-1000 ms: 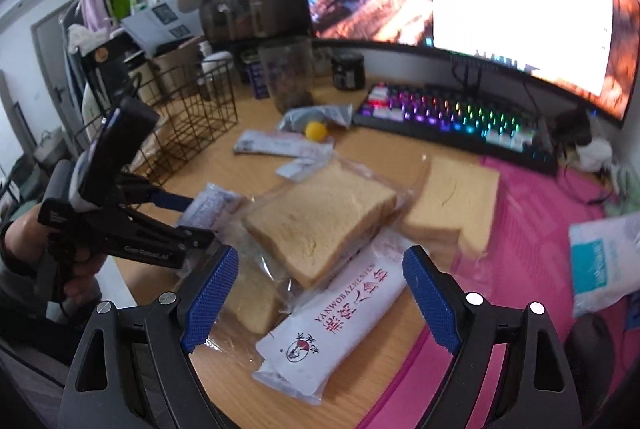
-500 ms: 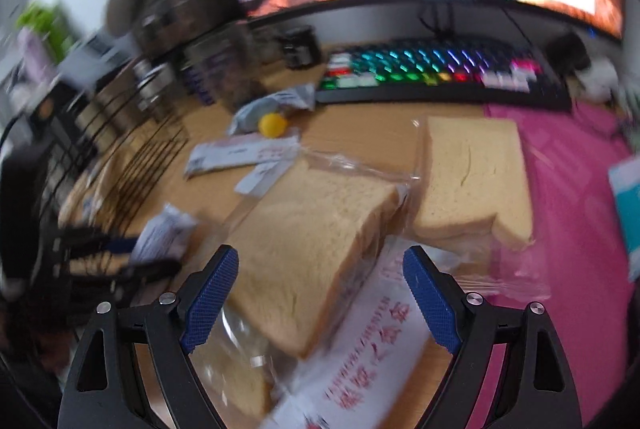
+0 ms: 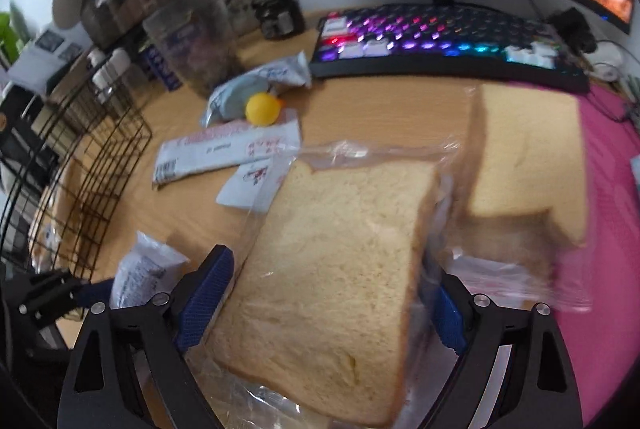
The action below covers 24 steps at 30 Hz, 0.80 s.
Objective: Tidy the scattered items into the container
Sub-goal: 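Grasp a white wrapped packet with the left tool while the right tool grasps a bagged bread slice, then carry both held items into the wire basket and open both tools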
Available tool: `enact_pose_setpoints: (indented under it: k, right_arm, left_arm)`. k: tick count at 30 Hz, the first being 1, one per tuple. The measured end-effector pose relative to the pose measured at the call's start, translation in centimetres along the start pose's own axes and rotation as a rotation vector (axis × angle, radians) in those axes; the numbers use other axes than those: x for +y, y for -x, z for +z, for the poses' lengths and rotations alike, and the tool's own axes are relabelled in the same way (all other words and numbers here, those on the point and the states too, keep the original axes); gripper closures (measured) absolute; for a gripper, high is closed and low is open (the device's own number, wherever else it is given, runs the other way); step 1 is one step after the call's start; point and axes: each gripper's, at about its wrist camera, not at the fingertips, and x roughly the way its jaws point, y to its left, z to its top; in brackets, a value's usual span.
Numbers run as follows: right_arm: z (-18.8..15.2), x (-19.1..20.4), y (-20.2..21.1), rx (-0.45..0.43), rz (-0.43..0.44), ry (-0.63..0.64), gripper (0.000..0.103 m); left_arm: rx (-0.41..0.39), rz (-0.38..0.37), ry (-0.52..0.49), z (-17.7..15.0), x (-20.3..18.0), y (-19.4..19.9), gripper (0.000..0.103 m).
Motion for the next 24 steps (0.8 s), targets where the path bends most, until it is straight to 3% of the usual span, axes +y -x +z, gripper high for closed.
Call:
enact_pose_setpoints:
  k: [3,12,19,24]
  right_arm:
    - [-0.1,0.3,0.6,0.002,0.023,0.022,0.033]
    - [-0.4,0.4,4.4,-0.072,0.03,0.062,0.043]
    - [0.6,1.2,9.8,-0.183,0.058,0.087,0.043]
    - [2.1,4.9,12.7,-0.267,0.113,0.153,0.043]
  left_arm:
    - [0.0,-0.004,0.001,-0.1,0.1,0.0,0.062]
    - [-0.06,0.005,-0.008,0.6,-0.4,2.6,0.062]
    - [-0.208,0.012,-0.011,2.5,-0.1,8.6,0.062]
    - [-0.345,0.065,0.039,2.9,2.9,14.7,0.062]
